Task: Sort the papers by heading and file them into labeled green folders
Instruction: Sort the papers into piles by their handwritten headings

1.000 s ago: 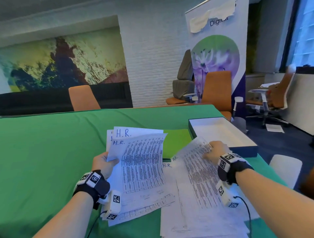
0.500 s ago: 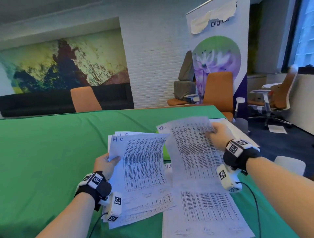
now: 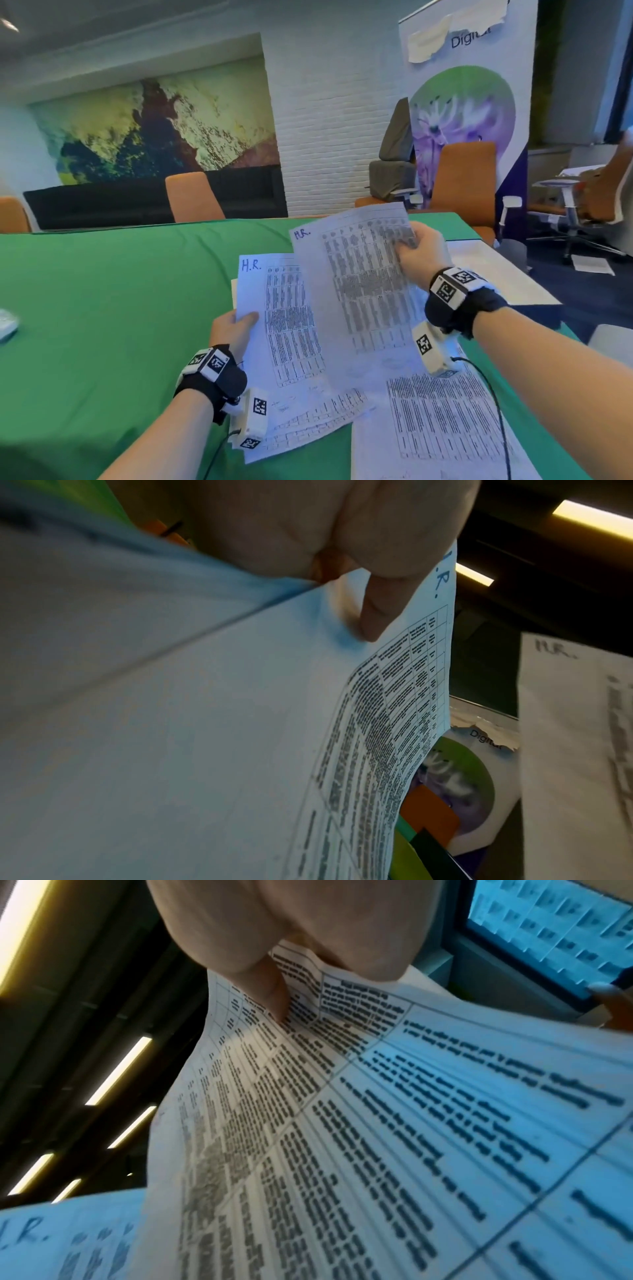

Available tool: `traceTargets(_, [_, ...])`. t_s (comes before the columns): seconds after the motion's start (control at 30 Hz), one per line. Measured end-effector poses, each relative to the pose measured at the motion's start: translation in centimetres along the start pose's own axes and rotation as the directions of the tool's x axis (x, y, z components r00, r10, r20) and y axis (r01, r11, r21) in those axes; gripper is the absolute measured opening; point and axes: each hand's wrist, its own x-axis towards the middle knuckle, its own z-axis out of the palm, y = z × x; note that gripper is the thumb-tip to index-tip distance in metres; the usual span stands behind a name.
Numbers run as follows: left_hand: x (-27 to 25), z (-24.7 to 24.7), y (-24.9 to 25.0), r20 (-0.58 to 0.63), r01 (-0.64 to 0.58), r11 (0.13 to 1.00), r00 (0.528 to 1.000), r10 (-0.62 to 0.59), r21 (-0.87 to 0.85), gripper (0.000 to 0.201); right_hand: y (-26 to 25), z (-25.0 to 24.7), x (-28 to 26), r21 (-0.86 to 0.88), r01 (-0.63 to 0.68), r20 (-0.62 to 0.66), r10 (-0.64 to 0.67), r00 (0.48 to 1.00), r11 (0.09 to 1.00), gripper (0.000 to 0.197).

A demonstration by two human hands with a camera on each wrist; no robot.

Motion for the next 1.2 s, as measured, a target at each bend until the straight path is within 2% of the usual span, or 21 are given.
traceTargets(0.13, [-0.1,0.5,-0.1,0.002,-0.025,0.997,1.0,0.026,-0.066,0.035,0.1,3.8,-0.5,-0.021,-0.094,0.162,0.097,0.982,0.995,0.028])
traceTargets(0.2, [0.5,0.3,-0.7,0.007,-0.018,0.998,1.0,0.018,-0.063,0.036,0.5,5.9,-0.8,-0.035,-0.152,0.226,0.156,0.962,0.988,0.034])
traceTargets(0.27, [0.7,0.0,-0.9,0.009,-0.029,1.0,1.0,0.029,-0.001,0.047,0.8,7.7,-1.2,-0.015,-0.2,0.261,0.197,0.945,0.98,0.037])
traceTargets(0.33, [0.7,0.0,-1.1,0.011,-0.028,0.999,1.0,0.028,0.026,0.049,0.8,9.2,-1.7,-0.003,-0.21,0.269,0.203,0.941,0.978,0.036])
traceTargets(0.4, [0.5,0.0,-1.1,0.056,-0.051,0.996,0.997,0.047,0.072,0.04,1.0,10.4,-2.2,-0.025,-0.198,0.317,0.196,0.928,0.98,0.034])
traceTargets(0.47, [0.1,0.0,-1.1,0.112,-0.073,0.989,0.992,0.059,0.131,0.015,1.4,10.6,-2.5,-0.075,-0.203,0.383,0.216,0.898,0.976,0.035])
traceTargets(0.53, [0.1,-0.1,-1.4,0.095,-0.073,0.981,0.994,0.057,0.182,0.021,2.4,9.5,-2.8,-0.177,-0.202,0.414,0.259,0.872,0.963,0.038])
traceTargets(0.6, [0.1,-0.5,-1.5,0.066,-0.086,0.976,0.995,0.074,0.202,0.026,4.0,7.0,-3.2,-0.404,-0.193,0.419,0.368,0.83,0.894,0.043])
traceTargets(0.63, [0.2,-0.8,-1.7,0.048,-0.085,0.975,0.996,0.077,0.206,0.027,5.2,5.5,-3.4,-0.541,-0.184,0.407,0.447,0.796,0.821,0.043])
traceTargets(0.7, [0.2,-1.4,-2.0,0.027,-0.08,0.972,0.997,0.076,0.219,0.025,7.5,2.5,-4.3,-0.754,-0.164,0.357,0.605,0.712,0.636,0.028])
traceTargets(0.73, [0.1,-1.6,-2.2,0.024,-0.078,0.971,0.997,0.074,0.224,0.025,8.8,1.1,-4.7,-0.817,-0.175,0.312,0.675,0.668,0.55,0.019])
traceTargets(0.77, [0.0,-1.7,-2.2,0.019,-0.074,0.971,0.997,0.072,0.228,0.025,9.7,0.1,-5.2,-0.844,-0.19,0.282,0.717,0.637,0.501,0.021])
traceTargets(0.9, [-0.8,-1.6,-1.7,0.015,-0.072,0.966,0.997,0.071,0.248,0.028,11.9,-1.9,-7.1,-0.876,-0.199,0.249,0.765,0.594,0.44,0.027])
traceTargets(0.97, [-1.3,-1.5,-1.2,0.016,-0.087,0.964,0.996,0.086,0.25,0.027,11.9,-2.2,-7.8,-0.879,-0.213,0.227,0.768,0.599,0.426,0.032])
traceTargets(1.03, [-1.6,-1.4,-0.6,0.019,-0.108,0.965,0.994,0.106,0.237,0.026,11.3,-2.8,-8.1,-0.869,-0.229,0.224,0.762,0.607,0.438,0.053])
traceTargets(1.07, [-1.8,-1.5,-0.2,0.019,-0.115,0.967,0.993,0.114,0.228,0.024,10.8,-3.1,-8.2,-0.858,-0.242,0.223,0.753,0.619,0.453,0.051])
traceTargets(1.13, [-2.1,-1.5,0.2,0.017,-0.117,0.973,0.993,0.116,0.2,0.021,10.6,-3.6,-7.9,-0.838,-0.275,0.185,0.72,0.669,0.471,0.013])
traceTargets(1.2, [-2.1,-1.5,0.3,0.009,-0.103,0.978,0.995,0.103,0.182,0.021,10.9,-3.5,-7.9,-0.799,-0.334,0.111,0.668,0.736,0.501,0.008])
